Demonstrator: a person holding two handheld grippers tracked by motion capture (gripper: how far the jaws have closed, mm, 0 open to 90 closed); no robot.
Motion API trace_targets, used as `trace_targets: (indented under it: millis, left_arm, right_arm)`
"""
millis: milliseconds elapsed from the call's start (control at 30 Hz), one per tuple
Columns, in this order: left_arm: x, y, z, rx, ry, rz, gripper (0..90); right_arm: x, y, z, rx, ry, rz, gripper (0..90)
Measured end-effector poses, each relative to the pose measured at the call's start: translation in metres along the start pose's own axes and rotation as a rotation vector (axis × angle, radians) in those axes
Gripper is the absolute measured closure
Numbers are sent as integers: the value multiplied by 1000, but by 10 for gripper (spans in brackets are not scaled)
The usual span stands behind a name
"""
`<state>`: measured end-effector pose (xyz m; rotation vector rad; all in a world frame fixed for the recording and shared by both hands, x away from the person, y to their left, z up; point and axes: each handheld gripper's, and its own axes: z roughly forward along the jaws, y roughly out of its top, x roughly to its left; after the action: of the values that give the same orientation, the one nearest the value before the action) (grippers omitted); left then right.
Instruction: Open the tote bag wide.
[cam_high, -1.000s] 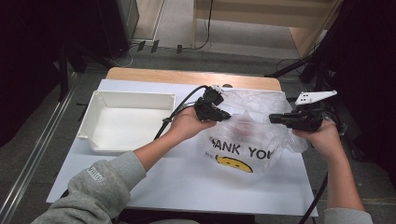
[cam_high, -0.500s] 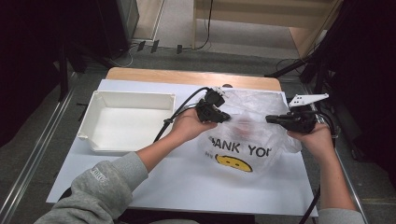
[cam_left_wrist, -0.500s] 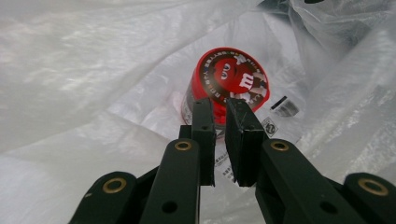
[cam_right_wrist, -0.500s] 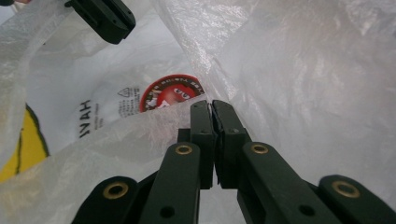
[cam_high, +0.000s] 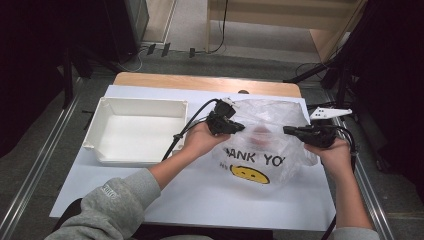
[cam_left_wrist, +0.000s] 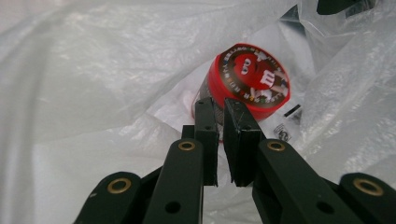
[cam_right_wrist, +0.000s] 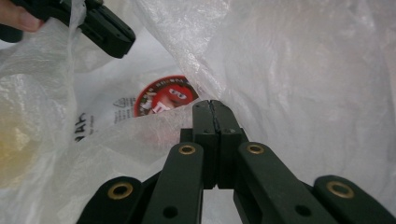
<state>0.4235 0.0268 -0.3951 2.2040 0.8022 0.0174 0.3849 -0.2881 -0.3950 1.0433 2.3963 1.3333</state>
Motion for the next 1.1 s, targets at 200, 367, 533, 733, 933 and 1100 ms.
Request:
trace_targets:
  millis: [200, 367, 533, 733, 933, 1100]
  left_arm:
    - [3, -9, 6, -6, 11, -13, 848]
    - [5, -12, 9, 0, 30, -13, 847]
    - [6, -13, 11, -1, 37, -13, 844]
    - [11, -17, 16, 5, 51, -20, 842]
    - [11, -16, 19, -20, 60, -27, 841]
    - [16, -18, 25, -12, 91, -44, 842]
  right_arm:
    - [-2, -10, 6, 15, -24, 34, 900]
    - [-3, -16, 7, 23, -38, 59, 900]
    - [-4, -26, 9, 27, -62, 84, 900]
    - [-3, -32, 13, 41, -79, 98, 900]
    - [-5, -34, 18, 38, -119, 102, 900]
    - [-9, -40, 25, 46, -161, 122, 900]
